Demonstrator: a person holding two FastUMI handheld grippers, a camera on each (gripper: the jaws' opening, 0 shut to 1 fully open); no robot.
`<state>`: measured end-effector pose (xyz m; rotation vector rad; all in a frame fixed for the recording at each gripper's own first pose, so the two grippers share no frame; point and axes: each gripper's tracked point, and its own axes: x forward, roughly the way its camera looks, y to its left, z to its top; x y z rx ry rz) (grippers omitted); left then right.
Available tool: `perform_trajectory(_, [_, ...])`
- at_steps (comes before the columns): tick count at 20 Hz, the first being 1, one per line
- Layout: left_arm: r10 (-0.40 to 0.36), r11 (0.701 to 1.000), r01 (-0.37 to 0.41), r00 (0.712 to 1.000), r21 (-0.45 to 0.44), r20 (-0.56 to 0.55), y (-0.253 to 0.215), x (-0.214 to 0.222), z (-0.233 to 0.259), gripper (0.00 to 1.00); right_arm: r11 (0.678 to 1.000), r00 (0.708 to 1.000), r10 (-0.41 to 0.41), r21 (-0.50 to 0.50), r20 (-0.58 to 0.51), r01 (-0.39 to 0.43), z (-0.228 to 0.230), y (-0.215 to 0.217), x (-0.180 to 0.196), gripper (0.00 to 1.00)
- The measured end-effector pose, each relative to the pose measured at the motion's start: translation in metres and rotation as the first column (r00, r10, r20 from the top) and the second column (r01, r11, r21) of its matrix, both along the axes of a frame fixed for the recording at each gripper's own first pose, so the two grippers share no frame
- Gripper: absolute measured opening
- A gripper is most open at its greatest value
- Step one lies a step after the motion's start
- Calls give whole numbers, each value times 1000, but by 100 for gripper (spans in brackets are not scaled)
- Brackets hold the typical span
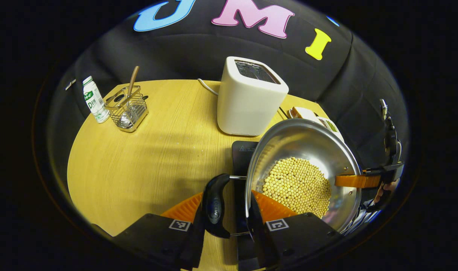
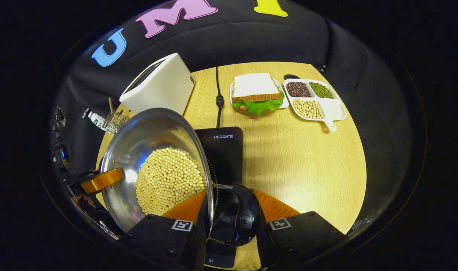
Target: First push the handle of the pot to place it horizontally, then grasp the pot with both hands and set it on the induction cooktop.
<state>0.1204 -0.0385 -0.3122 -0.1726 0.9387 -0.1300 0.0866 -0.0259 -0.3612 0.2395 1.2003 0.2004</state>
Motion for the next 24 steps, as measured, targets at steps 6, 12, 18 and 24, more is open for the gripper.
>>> perform_trajectory(6, [3, 1000, -3, 1000, -7, 0, 0, 0, 0, 59, 1000, 1000, -11, 2, -6, 11, 0, 0, -2, 58])
perform_trajectory(12, [-4, 1000, 4, 1000, -5, -8, -1, 0, -1, 63, 1000, 1000, -7, -8, 4, 7, 0, 0, -3, 62])
perform_trajectory(18, [-19, 999, 18, 1000, 33, 17, 3, 2, 0, 96, 999, 999, -16, -50, 32, 17, -1, -10, 0, 99])
perform_trajectory(24, [12, 998, -16, 998, 67, 59, 16, 5, 17, 96, 997, 994, -64, -39, 90, 68, 22, -16, 4, 99])
